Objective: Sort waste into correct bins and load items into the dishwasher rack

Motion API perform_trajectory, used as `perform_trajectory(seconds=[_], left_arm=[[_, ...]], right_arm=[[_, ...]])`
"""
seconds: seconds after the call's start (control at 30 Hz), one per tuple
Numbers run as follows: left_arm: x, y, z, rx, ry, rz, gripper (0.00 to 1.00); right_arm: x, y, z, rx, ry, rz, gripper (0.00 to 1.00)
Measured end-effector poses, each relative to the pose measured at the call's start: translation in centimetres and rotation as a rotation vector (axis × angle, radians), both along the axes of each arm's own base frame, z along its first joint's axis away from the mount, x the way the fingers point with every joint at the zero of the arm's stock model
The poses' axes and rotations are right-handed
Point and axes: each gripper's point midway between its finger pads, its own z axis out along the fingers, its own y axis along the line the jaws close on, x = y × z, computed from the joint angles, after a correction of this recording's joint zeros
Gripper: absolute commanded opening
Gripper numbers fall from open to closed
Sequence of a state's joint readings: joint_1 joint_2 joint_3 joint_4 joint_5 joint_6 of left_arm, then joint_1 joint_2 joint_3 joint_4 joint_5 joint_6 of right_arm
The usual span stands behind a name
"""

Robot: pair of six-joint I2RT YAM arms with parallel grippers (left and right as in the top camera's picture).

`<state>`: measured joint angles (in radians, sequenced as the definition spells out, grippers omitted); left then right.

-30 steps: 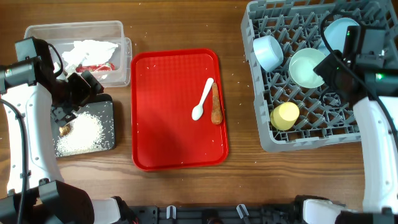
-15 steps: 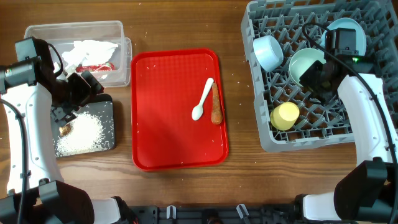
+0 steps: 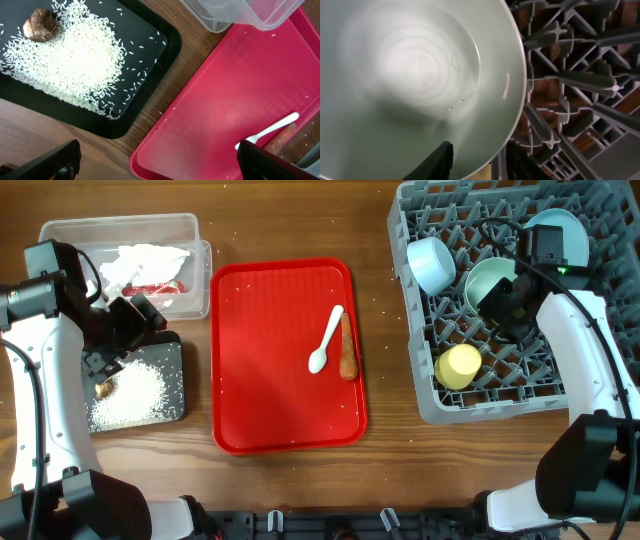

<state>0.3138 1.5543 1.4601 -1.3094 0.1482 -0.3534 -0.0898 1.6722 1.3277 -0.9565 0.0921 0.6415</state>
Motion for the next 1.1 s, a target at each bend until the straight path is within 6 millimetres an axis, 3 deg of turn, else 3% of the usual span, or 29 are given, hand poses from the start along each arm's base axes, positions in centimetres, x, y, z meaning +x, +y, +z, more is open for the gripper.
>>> perform_trajectory(seconds=[0.3,0.67,0.73,0.93,1.0,1.1], left_arm=[[0.0,0.0,0.0,0.0,0.0,0.0,1.0],[0.0,0.0,0.0,0.0,0.0,0.0,1.0],[0.0,0.0,0.0,0.0,0.0,0.0,1.0],[0.0,0.0,0.0,0.0,-0.001,0.0,1.0],[0.0,0.0,0.0,0.0,0.0,0.0,1.0],[0.0,0.0,0.0,0.0,0.0,0.0,1.0]], right_arm=[[1.1,-1.2,0.1,-0.075,-0.031,0.01,0.04],[1.6,-2.1,1.0,-0.137,-0.063,0.033,0.04],[1.5,-2.7,2.2,-0.182,-0.082,0.038,0.04],[0.9,-6.3,10.7,-0.501,-0.236,0.012,0.04],[1.5,-6.4,13.6,-0.665,-0.272,0.035,0.04],[3.2,-5.8,16.3,-0.812,-0.333,0.064,0.04]])
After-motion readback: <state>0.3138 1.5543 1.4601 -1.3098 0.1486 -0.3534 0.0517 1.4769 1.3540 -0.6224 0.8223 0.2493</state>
